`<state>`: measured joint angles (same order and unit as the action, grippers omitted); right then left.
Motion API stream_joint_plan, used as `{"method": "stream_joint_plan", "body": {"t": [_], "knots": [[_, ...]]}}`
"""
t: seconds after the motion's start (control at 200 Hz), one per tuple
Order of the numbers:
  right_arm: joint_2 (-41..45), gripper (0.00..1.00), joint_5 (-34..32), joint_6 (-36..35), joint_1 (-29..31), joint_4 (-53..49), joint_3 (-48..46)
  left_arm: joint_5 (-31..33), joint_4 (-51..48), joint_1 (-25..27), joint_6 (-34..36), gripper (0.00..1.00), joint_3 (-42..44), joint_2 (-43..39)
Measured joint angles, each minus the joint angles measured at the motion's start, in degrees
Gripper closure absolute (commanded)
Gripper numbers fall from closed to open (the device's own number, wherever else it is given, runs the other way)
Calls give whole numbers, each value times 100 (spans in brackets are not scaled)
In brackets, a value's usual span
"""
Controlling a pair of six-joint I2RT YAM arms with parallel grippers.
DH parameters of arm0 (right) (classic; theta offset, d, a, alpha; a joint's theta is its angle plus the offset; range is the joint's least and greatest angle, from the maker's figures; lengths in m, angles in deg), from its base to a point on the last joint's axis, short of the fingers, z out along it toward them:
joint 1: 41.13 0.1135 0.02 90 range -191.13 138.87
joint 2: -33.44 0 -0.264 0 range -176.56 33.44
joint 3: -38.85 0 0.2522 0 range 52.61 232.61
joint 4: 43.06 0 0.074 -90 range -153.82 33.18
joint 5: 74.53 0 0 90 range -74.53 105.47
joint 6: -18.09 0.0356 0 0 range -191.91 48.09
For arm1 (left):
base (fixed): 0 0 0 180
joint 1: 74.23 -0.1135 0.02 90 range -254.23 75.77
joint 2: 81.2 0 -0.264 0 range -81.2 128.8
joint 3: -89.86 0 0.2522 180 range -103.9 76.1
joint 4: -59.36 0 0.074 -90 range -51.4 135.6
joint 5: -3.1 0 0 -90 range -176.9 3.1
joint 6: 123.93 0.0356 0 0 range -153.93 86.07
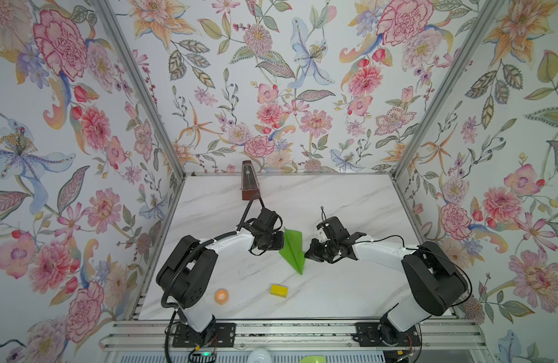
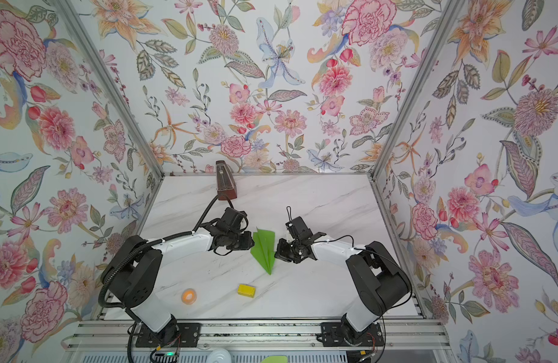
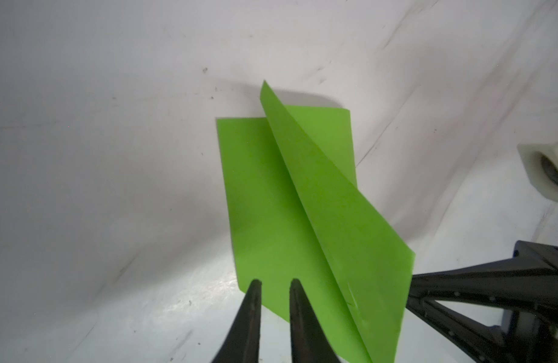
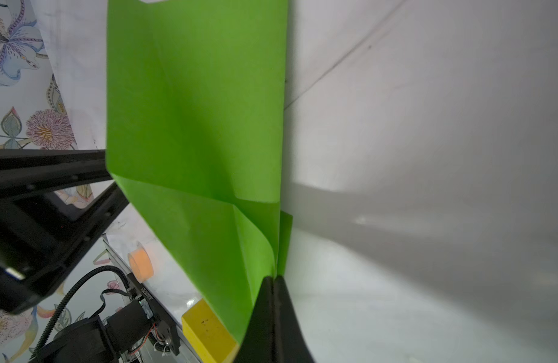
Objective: Fold a paper plane with a square sheet of paper (fold left side to right side)
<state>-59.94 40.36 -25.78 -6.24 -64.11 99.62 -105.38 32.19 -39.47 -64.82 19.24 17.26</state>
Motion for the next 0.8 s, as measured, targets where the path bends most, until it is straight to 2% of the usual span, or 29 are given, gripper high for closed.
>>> {"method": "stream_joint_plan", "body": {"t": [0.325,0.44,0.576,0.801], "knots": [[-426,80,424,125,26,605,-15,-168,339,0,-2,91,129,455],[-520,72,555,170,-46,807,-35,-223,468,0,-2,93,133,507],[-699,68,686,236,-155,1084,-118,-247,601,-22,-2,93,173,518],[-1054,67,1185,507,-234,2103,-236,-365,789,-33,-42,94,212,551]]}}
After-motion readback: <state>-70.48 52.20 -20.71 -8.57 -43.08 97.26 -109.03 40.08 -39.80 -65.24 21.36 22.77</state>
